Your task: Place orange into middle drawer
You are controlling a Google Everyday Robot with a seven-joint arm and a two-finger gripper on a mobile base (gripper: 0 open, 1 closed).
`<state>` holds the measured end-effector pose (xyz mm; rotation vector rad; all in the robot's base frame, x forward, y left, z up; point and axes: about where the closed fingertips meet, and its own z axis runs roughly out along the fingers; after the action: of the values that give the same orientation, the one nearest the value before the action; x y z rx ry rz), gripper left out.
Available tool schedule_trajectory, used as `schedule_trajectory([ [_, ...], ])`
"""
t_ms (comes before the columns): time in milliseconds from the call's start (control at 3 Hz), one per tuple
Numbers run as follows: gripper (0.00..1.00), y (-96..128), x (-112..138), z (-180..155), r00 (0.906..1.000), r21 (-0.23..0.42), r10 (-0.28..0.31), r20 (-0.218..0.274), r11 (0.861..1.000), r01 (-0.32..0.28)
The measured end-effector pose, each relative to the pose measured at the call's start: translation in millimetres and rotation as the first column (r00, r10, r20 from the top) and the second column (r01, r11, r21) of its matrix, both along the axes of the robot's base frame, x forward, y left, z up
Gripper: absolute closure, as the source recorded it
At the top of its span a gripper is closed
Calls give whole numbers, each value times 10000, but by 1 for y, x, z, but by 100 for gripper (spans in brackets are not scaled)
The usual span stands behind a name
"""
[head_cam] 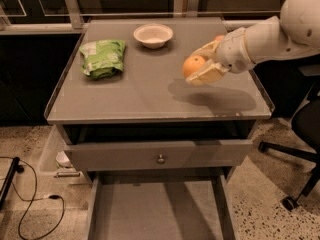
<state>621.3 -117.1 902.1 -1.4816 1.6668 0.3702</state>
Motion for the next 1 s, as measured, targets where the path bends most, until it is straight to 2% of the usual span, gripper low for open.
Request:
schedule_trajectory([
  [333, 100, -21, -45, 4, 9989, -215, -115, 453, 9997, 125],
  [667, 100, -38, -101, -1, 9968, -304, -305, 733, 9990, 328],
  [1000, 100, -60, -165, -17, 9941, -285, -855, 665, 9958, 875],
])
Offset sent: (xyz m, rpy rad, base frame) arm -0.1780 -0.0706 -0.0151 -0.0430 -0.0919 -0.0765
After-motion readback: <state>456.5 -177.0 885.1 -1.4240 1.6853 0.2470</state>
